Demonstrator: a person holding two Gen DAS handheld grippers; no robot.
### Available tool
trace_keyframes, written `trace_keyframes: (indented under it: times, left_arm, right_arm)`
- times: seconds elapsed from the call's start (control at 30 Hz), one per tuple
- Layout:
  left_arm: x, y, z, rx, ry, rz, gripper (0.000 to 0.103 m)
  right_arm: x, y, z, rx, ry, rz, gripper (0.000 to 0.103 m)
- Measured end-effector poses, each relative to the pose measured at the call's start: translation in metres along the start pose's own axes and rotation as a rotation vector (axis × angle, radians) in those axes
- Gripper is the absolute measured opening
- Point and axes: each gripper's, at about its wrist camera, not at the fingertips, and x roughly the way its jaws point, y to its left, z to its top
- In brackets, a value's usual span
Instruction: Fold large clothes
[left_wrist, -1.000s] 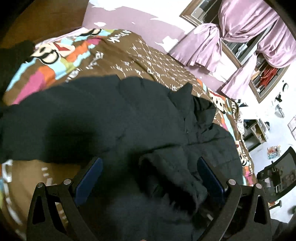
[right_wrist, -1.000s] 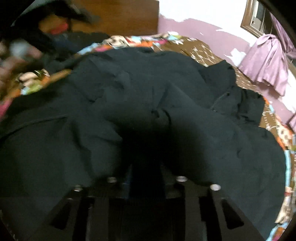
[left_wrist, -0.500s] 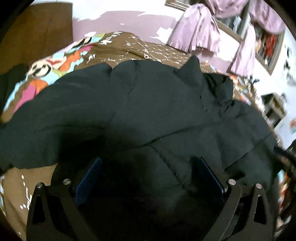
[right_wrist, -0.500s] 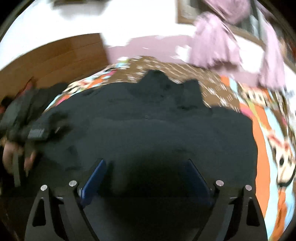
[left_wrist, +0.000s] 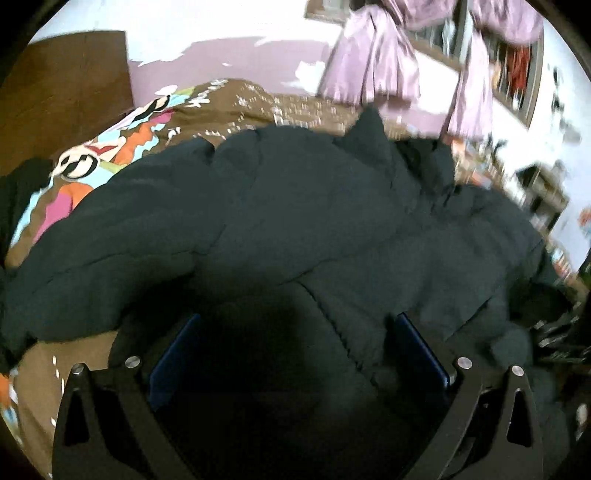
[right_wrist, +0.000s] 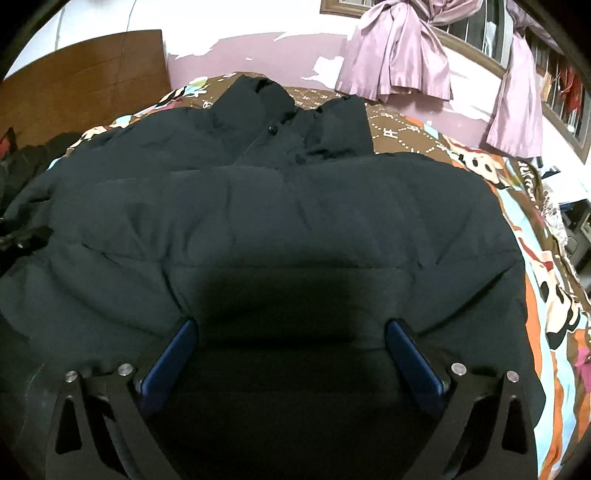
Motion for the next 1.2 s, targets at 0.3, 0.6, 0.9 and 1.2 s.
trace_keyframes:
  times: [0.3,0.6,0.9,1.2]
  left_arm:
    - [-0.080,0.111,-0.004,-0.523,-0.195,0.088,0.101]
    - [-0.135,0.225,-0.043,-0.736,-0.278,0.363,0.101]
    - [-0.138,0.299,-0.059,-0.750,-0.320,0.403,0.100]
    - [-0.130,0.320,-0.071,-0.765,-0.280,0.418,0.083]
  right_arm:
    - [-0.028,0.038,0.020,-0.100,-0.117,-0.059,0.103]
    - [-0.034,0.138,0.072,-0.282,-0.192,0.196,0.103]
    - [0.009,0.181,0.094,-0.227,-0.093,0.274,0.103]
    - [0.039,0.171,0.074,-0.125,-0.041,0.363,0.103]
